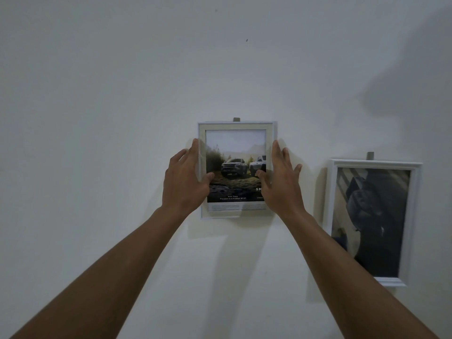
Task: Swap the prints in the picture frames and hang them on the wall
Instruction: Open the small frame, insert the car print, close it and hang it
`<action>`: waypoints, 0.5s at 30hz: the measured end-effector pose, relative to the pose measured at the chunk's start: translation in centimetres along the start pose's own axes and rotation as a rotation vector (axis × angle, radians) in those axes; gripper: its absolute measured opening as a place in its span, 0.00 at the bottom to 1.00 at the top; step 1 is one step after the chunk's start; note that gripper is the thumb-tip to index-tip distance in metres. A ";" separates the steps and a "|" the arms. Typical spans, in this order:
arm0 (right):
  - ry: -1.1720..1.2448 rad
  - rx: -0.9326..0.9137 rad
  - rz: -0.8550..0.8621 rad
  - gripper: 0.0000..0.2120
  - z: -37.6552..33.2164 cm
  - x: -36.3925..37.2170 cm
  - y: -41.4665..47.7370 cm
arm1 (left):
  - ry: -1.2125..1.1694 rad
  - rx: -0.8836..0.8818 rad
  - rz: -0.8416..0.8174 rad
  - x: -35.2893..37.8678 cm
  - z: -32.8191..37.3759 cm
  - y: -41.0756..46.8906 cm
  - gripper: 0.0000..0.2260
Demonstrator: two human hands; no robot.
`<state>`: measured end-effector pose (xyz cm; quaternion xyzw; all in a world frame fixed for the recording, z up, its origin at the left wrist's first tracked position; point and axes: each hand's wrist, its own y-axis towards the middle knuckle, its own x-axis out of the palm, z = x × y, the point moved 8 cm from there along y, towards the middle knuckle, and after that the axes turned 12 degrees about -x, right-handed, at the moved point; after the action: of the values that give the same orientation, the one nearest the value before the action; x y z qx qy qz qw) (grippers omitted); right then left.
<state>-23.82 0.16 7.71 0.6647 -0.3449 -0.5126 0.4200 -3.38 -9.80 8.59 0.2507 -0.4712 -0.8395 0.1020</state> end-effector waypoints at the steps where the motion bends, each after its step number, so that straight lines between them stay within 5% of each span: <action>1: 0.003 0.003 0.001 0.34 0.0 0.0 0.0 | -0.004 0.000 -0.003 0.0 0.0 0.0 0.39; 15: -0.017 0.060 -0.091 0.33 -0.2 -0.3 -0.8 | 0.014 -0.032 -0.021 -0.3 0.2 0.2 0.35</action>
<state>-23.71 0.76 7.16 0.6878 -0.3332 -0.5260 0.3733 -3.19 -9.65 8.91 0.2597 -0.4545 -0.8461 0.1004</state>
